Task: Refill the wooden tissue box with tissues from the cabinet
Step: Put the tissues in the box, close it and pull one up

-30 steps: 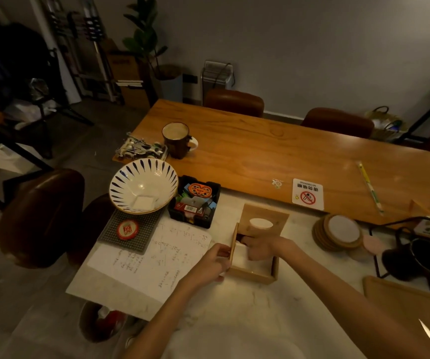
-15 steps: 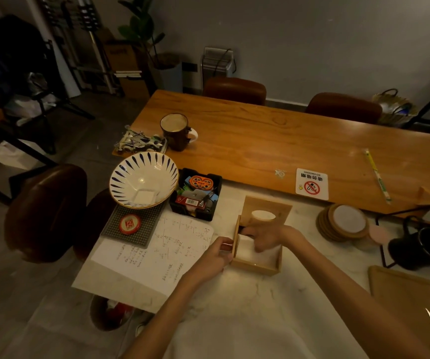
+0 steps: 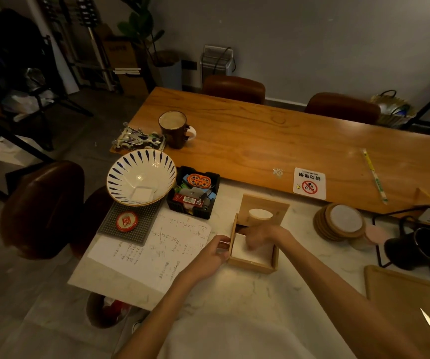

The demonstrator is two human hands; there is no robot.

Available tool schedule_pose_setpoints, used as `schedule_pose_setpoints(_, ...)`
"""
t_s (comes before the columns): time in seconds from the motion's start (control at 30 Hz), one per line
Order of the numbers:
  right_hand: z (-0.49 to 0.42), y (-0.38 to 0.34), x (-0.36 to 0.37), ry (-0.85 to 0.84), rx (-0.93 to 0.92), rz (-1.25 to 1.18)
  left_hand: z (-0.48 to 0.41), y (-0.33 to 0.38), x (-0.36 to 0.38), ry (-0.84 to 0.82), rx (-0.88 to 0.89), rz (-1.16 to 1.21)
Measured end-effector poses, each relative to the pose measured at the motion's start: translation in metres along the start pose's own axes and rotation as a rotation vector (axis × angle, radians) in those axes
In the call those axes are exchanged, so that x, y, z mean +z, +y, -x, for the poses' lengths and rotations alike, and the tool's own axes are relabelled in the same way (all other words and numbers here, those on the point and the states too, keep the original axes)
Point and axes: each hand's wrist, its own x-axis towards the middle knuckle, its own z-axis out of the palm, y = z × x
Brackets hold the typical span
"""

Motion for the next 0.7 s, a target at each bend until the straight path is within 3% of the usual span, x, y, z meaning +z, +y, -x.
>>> schedule_pose_setpoints(0.33, 0.005, 0.004, 0.027, 0.216, 0.019, -0.087, 0.001, 0.000, 0.001, 0.005, 0.006, -0.001)
schedule_pose_setpoints(0.7, 0.004, 0.003, 0.027, 0.190, 0.061, -0.140, 0.001, 0.000, 0.000, -0.013, -0.016, -0.004)
